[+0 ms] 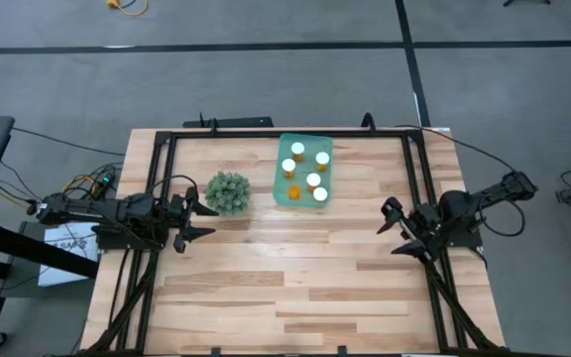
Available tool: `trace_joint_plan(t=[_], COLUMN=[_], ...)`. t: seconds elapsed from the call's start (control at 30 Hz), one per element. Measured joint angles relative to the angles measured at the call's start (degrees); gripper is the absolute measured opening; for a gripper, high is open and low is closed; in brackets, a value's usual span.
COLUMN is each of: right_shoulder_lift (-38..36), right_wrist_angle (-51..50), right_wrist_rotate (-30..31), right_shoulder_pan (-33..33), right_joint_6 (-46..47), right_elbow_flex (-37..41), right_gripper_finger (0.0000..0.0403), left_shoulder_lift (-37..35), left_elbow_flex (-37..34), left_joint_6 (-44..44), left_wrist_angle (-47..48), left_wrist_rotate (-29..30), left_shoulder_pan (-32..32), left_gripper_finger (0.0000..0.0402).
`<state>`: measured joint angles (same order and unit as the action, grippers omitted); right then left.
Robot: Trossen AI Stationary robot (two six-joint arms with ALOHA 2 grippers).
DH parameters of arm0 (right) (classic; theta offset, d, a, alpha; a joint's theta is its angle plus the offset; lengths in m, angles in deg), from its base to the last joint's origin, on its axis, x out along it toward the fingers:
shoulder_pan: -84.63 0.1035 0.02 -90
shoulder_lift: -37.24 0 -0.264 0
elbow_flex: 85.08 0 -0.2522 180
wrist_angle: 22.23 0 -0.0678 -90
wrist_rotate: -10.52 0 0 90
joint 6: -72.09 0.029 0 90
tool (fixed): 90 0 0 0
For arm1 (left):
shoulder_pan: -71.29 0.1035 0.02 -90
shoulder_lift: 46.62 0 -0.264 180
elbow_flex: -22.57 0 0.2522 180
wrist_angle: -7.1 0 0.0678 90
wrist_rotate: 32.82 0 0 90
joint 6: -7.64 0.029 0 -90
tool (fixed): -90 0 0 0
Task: Pick and place pill bottles into a basket
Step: Return to Home Position
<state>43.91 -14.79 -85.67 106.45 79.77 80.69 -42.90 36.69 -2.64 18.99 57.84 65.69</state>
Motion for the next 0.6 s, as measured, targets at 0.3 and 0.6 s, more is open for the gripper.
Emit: trace_joint_plan(t=[0.3,0.6], right_shoulder_lift=[0.0,0.1], right_wrist_angle=[-11.5,-18.4], right_wrist_rotate=[-7.9,-7.3], right_shoulder_pan=[-0.1,-0.1], right_joint_6=[0.8,-3.4], right_elbow_flex=[0.0,0.1], right_gripper_finger=[0.027,0.027], left_shoulder_lift=[0.0,0.0], left_elbow_flex=[0.0,0.0], left_joint_6=[0.0,0.0], left_wrist_angle=[0.0,0.0], left_wrist_rotate=[0.0,0.0], left_shoulder_pan=[0.0,0.0], left_gripper_finger=[0.0231,0.0231])
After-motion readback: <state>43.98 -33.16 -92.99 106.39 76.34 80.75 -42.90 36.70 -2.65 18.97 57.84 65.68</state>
